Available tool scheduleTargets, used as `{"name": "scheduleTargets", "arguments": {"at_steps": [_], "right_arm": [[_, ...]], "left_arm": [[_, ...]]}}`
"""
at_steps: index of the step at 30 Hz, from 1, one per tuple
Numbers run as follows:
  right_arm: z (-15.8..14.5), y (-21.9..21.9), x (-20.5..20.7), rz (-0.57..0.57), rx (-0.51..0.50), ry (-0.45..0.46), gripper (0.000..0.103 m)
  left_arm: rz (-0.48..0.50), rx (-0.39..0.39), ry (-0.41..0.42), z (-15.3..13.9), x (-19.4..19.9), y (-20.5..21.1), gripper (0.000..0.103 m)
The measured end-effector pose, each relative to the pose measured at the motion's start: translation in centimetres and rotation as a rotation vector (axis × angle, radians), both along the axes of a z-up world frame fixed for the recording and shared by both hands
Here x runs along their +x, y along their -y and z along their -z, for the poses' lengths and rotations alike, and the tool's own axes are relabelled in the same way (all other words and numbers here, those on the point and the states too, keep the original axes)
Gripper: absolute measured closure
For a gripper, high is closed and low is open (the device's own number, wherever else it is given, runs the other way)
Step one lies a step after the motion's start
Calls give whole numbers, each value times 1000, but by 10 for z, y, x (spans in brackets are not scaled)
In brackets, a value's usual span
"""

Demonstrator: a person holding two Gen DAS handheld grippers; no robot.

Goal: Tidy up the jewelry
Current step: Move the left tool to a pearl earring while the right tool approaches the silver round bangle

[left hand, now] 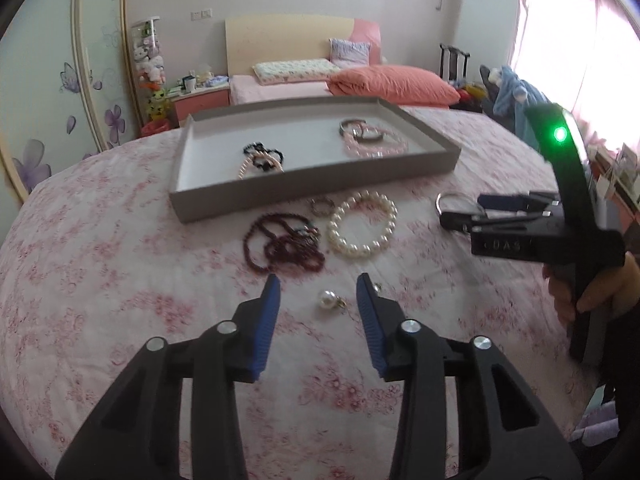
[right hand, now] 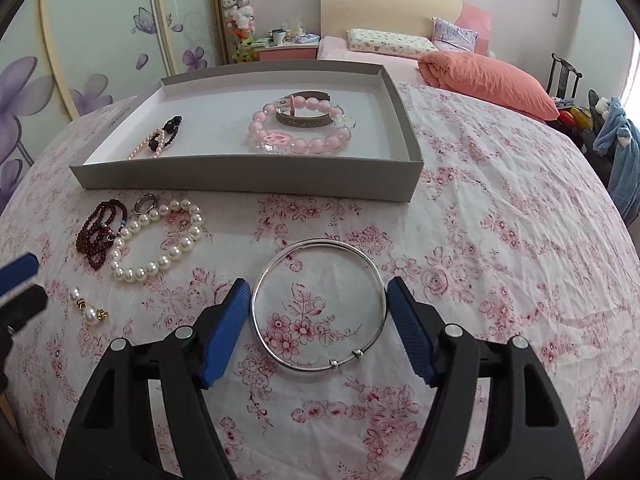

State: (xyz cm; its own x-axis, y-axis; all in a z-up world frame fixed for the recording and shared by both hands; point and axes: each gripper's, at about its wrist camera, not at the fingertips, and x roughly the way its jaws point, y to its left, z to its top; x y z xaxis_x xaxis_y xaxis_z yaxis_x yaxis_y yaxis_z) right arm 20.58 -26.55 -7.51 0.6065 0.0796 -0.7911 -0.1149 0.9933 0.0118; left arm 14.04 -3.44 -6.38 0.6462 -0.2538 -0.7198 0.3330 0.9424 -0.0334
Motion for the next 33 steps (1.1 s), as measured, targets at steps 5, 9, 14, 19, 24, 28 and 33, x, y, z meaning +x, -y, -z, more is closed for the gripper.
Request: {"name": "scheduleTargets", "arguments": {"at_steps": [5, 9, 14, 19, 24, 28, 33], "right_arm": [[0, 1, -1, 0, 1, 0, 33], [0, 1, -1, 0, 0, 0, 33], [1, 1, -1, 0, 0, 0, 33], [1, 1, -1, 0, 0, 0, 33], [1, 1, -1, 0, 0, 0, 32], [1, 1, -1, -1, 0, 0, 32], [1, 1, -2, -1, -1, -4, 31]], "left_arm": [[-3, 23, -34, 11, 6, 8, 74], [-13, 36, -53, 16, 10, 12, 81], [-19, 57, -58, 20, 11, 17, 88], [-55, 69, -62, 19, 12, 5, 88], [-82, 62, -64, 19, 11, -10, 84], [-78, 68, -63, 20, 11, -8, 84], [-78, 67, -63, 20, 11, -7, 84]]}}
